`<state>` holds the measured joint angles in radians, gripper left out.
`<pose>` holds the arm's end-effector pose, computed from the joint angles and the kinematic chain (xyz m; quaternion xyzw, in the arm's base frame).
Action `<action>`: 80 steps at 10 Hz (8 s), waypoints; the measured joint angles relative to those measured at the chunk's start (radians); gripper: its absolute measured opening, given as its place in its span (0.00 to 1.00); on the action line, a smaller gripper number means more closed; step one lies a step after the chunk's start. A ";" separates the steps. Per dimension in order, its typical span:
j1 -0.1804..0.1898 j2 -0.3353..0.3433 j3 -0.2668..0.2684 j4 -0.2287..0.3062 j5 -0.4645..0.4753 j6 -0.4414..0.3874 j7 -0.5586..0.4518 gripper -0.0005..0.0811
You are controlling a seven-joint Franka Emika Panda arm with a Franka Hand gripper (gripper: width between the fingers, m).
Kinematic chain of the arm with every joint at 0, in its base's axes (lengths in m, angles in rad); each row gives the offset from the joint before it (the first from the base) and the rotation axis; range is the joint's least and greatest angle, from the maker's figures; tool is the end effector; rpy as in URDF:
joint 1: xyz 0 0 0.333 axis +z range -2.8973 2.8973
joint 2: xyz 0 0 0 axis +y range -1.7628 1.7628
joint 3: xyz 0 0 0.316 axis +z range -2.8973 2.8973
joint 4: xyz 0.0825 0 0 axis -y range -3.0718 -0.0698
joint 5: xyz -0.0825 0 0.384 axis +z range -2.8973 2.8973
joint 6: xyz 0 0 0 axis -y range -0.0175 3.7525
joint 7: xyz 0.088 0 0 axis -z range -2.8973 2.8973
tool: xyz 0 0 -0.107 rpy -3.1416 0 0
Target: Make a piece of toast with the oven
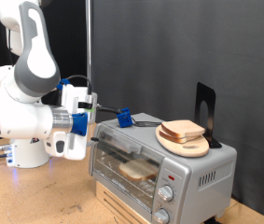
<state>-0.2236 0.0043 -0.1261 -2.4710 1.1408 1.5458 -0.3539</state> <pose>0.4126 -0.0449 0.3025 -0.7530 0.2284 0.1858 0.5884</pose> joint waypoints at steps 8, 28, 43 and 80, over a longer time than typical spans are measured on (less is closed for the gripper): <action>-0.032 -0.015 -0.023 -0.002 -0.123 -0.003 0.057 0.84; -0.106 0.026 -0.111 0.264 0.134 -0.182 0.221 0.84; -0.085 0.469 -0.034 0.636 0.024 -0.179 0.219 0.84; -0.081 0.923 0.078 1.089 0.156 -0.051 0.246 0.84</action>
<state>-0.3049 0.9273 -0.0481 -1.3824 1.2969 1.4947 -0.1079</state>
